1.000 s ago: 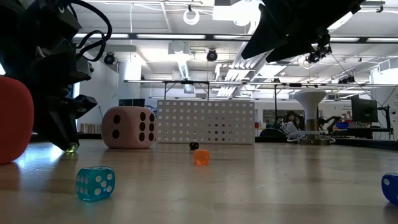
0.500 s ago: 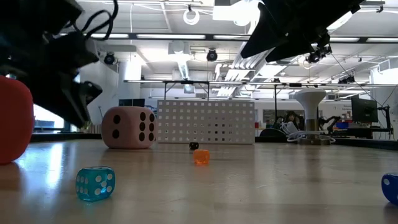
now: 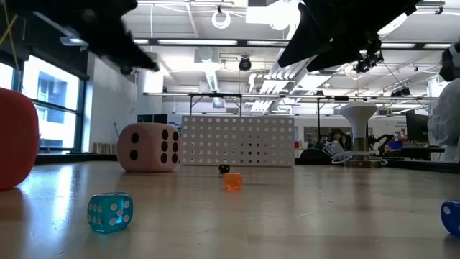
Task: Pick & Place Dice
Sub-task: Put the small yellow transparent dice into the white bin
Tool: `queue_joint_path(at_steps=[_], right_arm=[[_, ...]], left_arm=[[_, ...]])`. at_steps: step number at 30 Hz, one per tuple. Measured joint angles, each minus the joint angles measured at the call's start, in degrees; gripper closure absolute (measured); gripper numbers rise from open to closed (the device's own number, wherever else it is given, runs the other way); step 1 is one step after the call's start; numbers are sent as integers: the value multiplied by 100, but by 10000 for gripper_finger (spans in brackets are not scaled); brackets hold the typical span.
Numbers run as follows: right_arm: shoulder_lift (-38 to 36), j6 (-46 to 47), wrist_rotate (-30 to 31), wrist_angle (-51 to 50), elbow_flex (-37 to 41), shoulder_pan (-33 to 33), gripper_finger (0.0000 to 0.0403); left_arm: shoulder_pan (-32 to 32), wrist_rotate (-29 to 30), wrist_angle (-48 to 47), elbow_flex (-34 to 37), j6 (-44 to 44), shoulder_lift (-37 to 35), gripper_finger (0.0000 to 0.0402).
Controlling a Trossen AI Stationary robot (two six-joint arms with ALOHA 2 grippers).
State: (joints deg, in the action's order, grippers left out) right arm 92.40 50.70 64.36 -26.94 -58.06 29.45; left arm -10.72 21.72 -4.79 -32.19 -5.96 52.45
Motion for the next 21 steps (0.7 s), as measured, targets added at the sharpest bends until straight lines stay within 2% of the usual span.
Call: queue_joint_path(at_steps=[7, 9, 14, 21], right_arm=[[0, -2, 21, 26, 0, 0, 3], [0, -33, 20, 29, 0, 0, 3], [0, -149, 16, 63, 0, 0, 3], [0, -254, -1, 76, 0, -73, 3]], left_arm=[[1558, -15, 870, -491, 376, 192, 353], [2112, -387, 934, -670, 197, 327, 352], [3336, -1955, 878, -836, -393, 789, 351], [4235, -2717, 883, -1368, -554, 1865, 351]])
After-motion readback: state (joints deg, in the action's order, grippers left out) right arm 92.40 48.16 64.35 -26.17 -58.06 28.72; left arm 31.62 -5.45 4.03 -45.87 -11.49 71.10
